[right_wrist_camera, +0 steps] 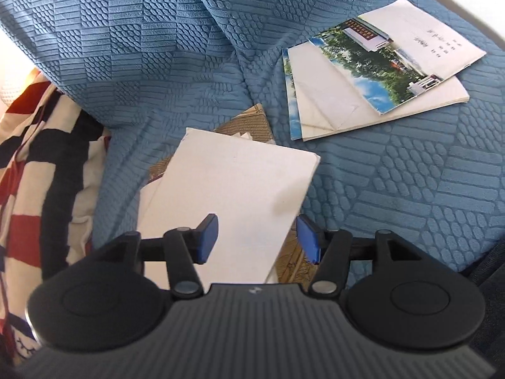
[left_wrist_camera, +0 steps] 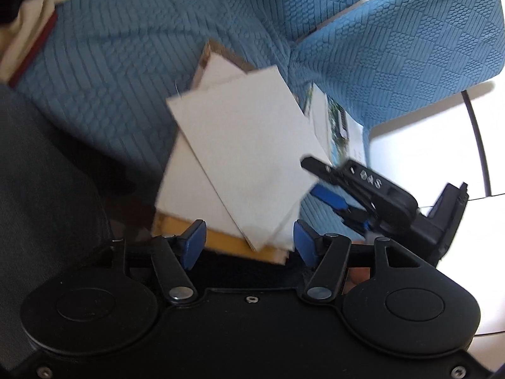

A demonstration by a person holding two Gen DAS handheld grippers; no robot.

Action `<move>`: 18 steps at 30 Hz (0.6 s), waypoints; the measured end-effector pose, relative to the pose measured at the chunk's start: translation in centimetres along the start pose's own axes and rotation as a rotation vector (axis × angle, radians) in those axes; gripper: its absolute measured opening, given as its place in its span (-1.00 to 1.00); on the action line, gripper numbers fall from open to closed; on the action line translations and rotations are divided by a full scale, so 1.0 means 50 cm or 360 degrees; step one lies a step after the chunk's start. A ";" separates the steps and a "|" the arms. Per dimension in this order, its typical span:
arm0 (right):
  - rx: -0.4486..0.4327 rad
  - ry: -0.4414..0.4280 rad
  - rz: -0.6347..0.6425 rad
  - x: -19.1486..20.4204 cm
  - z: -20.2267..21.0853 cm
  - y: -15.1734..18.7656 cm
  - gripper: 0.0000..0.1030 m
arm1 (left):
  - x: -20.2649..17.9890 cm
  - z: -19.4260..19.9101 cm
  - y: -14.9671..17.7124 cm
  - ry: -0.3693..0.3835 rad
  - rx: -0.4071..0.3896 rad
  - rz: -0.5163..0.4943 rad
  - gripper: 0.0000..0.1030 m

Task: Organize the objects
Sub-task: 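Lower the white sheet onto the stack and open both tools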

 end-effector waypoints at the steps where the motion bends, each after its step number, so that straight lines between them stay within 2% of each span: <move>1: -0.0004 0.0020 0.0003 -0.001 0.000 0.001 0.12 | 0.002 -0.001 -0.015 -0.0034 -0.0017 -0.0019 0.16; 3: -0.0020 0.0063 -0.0006 -0.005 0.001 0.002 0.12 | 0.005 0.000 -0.045 -0.0080 -0.0060 -0.0056 0.17; 7: -0.0042 0.0064 -0.0023 -0.007 0.006 0.011 0.12 | -0.001 -0.006 -0.091 -0.0220 -0.0124 -0.0181 0.24; 15: -0.0096 0.0044 0.0030 0.019 0.017 0.034 0.12 | -0.022 -0.059 -0.122 -0.0339 -0.0152 -0.0441 0.25; 18: -0.0125 0.0042 0.0030 0.025 0.024 0.039 0.12 | -0.023 -0.070 -0.127 -0.0352 -0.0156 -0.0482 0.25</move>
Point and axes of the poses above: each gripper's, at about its wrist camera, not at the fingertips, and z roughly against the way its jaws point, x to its left, y to its underside, the point moved 4 cm from there along -z, roughly the way its jaws point, and after that the axes turned 6 degrees about -z, right-handed, at the moved point
